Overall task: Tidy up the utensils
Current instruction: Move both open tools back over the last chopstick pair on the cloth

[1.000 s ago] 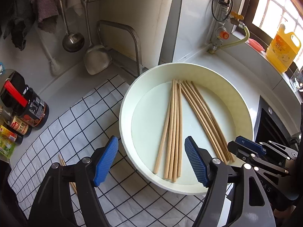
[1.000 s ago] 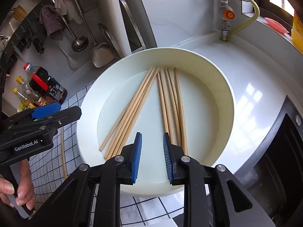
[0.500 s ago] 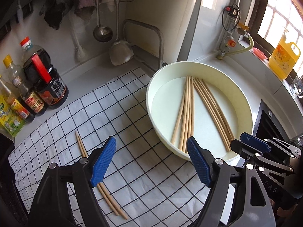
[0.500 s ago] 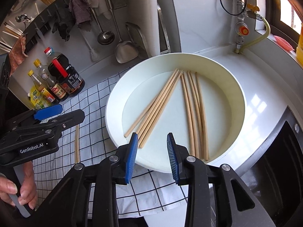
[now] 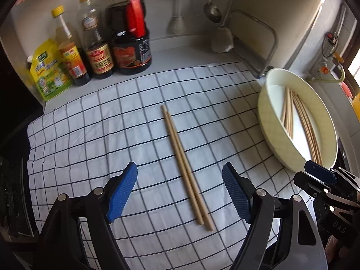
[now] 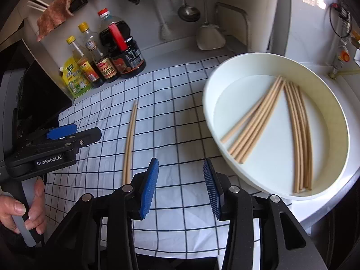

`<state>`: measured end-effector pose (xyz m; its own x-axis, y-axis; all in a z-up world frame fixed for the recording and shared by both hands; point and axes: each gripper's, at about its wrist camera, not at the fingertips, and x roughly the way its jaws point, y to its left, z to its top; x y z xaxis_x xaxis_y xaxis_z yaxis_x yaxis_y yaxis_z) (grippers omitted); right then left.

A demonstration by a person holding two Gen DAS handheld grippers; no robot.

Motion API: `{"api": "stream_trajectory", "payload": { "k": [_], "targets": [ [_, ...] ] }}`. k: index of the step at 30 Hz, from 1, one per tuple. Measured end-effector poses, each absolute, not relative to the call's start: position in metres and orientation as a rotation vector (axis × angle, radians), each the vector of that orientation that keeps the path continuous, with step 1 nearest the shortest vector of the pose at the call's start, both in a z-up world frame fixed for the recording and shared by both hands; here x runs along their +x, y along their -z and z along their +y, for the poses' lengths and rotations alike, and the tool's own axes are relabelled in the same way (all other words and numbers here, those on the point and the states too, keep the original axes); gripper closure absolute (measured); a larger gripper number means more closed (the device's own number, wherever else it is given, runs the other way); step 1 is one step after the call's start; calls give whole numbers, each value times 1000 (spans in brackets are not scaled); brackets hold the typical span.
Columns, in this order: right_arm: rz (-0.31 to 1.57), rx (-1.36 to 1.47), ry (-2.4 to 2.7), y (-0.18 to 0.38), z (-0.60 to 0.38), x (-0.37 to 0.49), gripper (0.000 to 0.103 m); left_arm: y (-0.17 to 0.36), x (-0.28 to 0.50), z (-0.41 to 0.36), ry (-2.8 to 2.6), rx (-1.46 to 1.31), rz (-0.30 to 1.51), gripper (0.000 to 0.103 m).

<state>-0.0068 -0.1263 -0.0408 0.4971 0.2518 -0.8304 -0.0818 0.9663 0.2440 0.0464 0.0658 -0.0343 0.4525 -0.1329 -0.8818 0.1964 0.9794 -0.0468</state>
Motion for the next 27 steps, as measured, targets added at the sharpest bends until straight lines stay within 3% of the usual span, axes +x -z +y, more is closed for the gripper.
{"api": "stream_trajectory", "payload": {
  "k": [11, 27],
  "targets": [
    [1092, 116, -277, 80, -60, 28, 61, 59, 43, 136, 71, -21, 1094, 26],
    [1112, 17, -204, 129, -20, 38, 61, 93, 48, 155, 79, -50, 1139, 26]
  ]
}}
